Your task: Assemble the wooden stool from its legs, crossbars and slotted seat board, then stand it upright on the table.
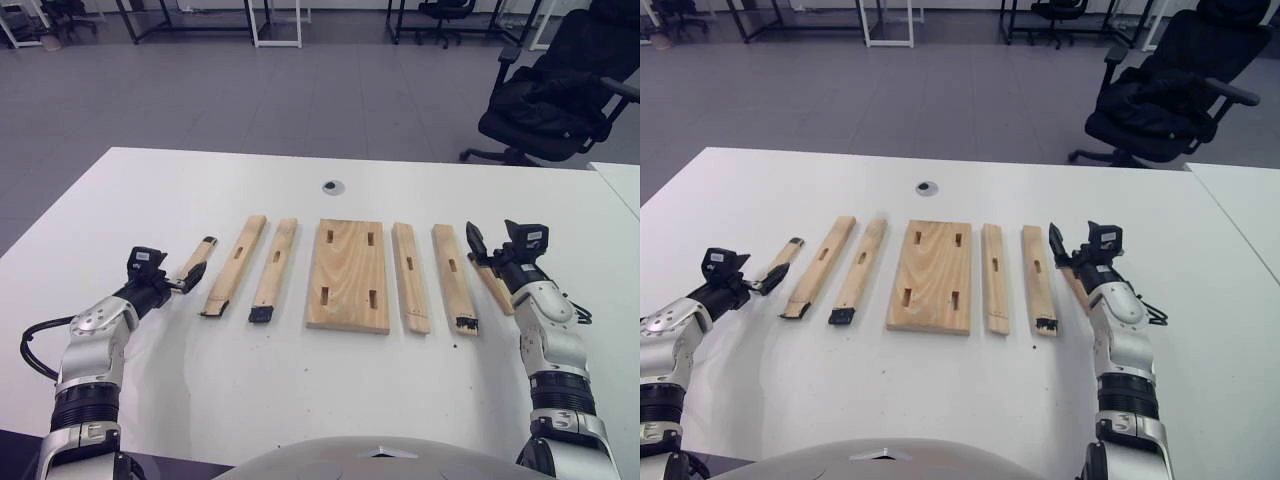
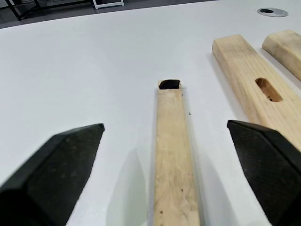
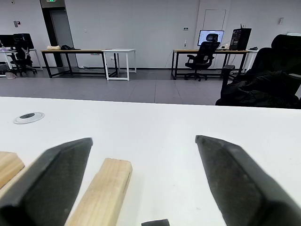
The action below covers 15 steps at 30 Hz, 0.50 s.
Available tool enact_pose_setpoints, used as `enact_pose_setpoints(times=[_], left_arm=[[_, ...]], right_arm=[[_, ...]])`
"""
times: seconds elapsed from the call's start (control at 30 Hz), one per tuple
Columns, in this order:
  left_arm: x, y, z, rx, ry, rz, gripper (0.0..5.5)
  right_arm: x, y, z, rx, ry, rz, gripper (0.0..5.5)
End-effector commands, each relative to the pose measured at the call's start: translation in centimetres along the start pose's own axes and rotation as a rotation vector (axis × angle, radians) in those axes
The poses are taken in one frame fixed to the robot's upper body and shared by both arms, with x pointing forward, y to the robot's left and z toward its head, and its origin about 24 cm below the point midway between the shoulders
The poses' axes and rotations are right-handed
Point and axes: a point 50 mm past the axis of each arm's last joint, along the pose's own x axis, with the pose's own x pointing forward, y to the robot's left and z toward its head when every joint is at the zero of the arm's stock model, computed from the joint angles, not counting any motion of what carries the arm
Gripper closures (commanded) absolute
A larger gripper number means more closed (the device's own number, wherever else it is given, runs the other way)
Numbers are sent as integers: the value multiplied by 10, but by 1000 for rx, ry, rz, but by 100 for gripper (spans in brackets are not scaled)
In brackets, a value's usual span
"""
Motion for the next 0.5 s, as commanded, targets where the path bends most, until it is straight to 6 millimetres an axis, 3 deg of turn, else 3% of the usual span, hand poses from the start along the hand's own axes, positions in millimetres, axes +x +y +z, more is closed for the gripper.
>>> enact_pose_setpoints(times=[0.03,0.1,0.5], left_arm=[[0,5,0,46,25,11,68],[1,5,-3,52,42,7,68],[1,-3,-20,0,86,-43,259]], right_arm=[[0,-2,1,-13,-6,-4,140],[-1,-2,0,-13,-1,-4,140],[1,0,-3,-23,18,17,140]])
